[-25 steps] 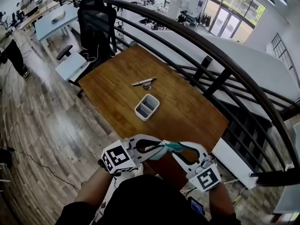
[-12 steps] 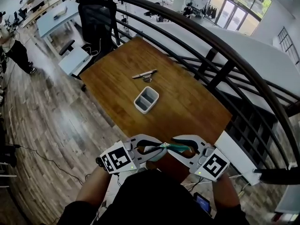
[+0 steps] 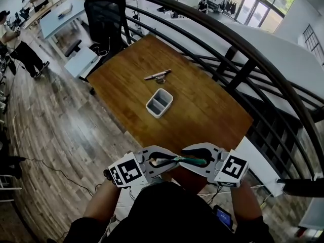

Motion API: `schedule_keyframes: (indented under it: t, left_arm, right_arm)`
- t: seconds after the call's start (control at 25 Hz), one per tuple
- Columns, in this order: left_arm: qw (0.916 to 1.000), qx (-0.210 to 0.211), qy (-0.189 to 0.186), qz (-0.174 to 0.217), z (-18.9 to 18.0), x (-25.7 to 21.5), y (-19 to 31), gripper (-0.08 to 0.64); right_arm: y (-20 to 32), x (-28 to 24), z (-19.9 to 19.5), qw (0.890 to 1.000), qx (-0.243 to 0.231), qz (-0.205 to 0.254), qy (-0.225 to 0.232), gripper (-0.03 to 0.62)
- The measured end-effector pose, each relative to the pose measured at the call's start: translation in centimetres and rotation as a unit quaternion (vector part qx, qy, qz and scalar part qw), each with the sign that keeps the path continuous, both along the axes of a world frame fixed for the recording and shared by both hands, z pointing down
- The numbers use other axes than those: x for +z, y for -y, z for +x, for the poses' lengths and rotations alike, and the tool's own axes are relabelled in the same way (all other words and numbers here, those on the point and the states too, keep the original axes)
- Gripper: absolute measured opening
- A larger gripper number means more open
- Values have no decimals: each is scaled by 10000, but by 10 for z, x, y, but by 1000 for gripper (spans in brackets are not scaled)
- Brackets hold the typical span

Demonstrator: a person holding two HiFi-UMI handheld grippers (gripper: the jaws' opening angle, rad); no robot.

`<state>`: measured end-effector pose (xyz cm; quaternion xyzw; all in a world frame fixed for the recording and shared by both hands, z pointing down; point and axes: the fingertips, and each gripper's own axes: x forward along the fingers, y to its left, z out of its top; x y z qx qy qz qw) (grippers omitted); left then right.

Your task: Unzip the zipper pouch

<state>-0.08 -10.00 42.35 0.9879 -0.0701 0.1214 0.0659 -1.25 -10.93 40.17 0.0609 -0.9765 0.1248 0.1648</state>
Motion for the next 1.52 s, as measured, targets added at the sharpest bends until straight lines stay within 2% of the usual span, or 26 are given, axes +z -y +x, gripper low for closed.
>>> schedule_keyframes:
  t: [0.12,0.16,0.4,0.6,0.84,1.04,1.16,1.28,1.44,1.52]
  left_arm:
    - [10000,75,30,10,2,-1,0,28]
    - [10000,91,38,10,2,-1,2,28]
    - [9998,171,-4,-82,4,2,3,28]
    - [9996,239,-51,-106,6,-1,7,28]
    - [9993,352,2,-94,14,0,8,28]
    - [9995,297,15,-143,14,3,10,28]
    - [9996,169,-102,-218,9,0,16,28]
    - [9998,117,-35,-169,9,0,17,28]
    - [9999,127,76,-59,12,2,17,28]
    - [9997,139,200,34,12,4,16,29]
  right_arm:
    - [-4,4,-3,9998,-183,84,-87,104]
    - [-4,3,-4,9997,-178,149,-82,71]
    - [-3,5,-1,9992,-106,359,-170,64]
    - [0,-3,5,9981,81,603,-82,62]
    - [1,-5,14,9975,216,665,37,48]
    - [6,-13,24,9961,570,369,567,38]
    - [11,-15,33,9940,742,105,795,2]
    - [12,-7,36,9942,775,-37,744,2]
    - [9,8,34,9945,768,-371,602,60]
    - [7,10,33,9943,725,-485,609,64]
